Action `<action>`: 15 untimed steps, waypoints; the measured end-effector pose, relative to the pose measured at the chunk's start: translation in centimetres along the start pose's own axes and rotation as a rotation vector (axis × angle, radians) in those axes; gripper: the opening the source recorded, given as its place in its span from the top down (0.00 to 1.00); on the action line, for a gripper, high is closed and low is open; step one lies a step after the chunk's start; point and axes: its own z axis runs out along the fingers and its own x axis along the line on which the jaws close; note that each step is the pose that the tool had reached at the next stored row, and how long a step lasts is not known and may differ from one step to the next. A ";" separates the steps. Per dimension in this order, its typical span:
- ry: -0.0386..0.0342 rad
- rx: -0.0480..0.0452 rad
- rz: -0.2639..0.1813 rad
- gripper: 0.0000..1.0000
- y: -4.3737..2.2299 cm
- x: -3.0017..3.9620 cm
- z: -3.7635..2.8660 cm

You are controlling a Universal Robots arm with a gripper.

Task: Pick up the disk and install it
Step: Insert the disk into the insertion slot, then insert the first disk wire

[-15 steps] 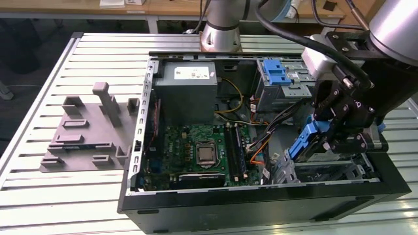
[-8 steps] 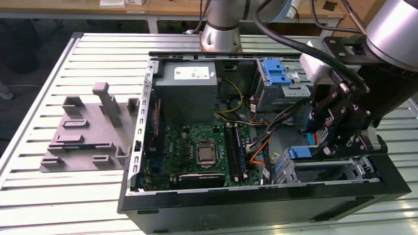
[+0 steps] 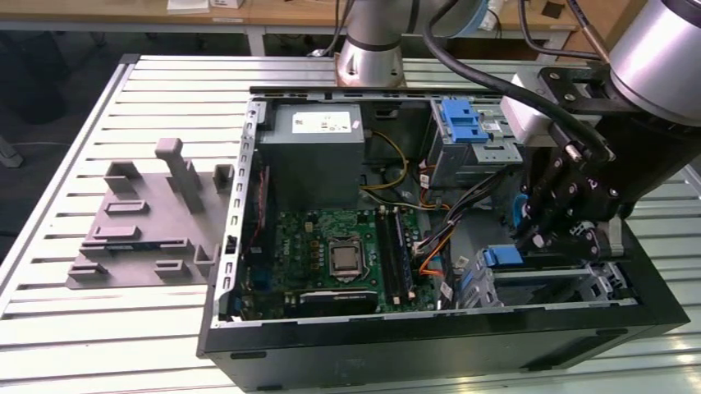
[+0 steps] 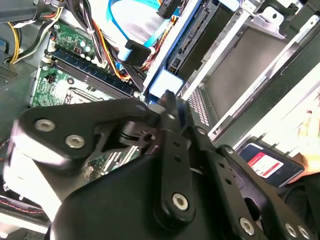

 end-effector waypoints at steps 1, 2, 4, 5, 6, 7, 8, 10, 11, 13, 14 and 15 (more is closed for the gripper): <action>-0.0001 0.0000 0.000 0.82 0.00 0.00 0.00; -0.0001 0.0000 0.000 0.82 0.00 0.00 0.00; -0.0002 0.0000 0.000 0.89 0.00 0.00 0.00; -0.0002 0.0000 0.000 0.89 0.00 0.00 0.00; -0.0003 0.0000 0.000 0.89 0.00 0.00 0.00; -0.0003 0.0000 0.000 0.89 0.00 0.00 0.00; -0.0003 0.0000 0.000 0.89 0.00 0.00 0.00; -0.0005 0.0001 0.000 0.89 0.00 0.00 0.00; -0.0004 0.0000 0.000 0.89 0.00 0.00 0.00; -0.0005 0.0000 0.000 0.89 0.00 0.00 0.00; -0.0005 0.0000 0.000 0.89 0.00 0.00 0.00; -0.0006 0.0000 0.000 0.89 0.00 0.00 0.00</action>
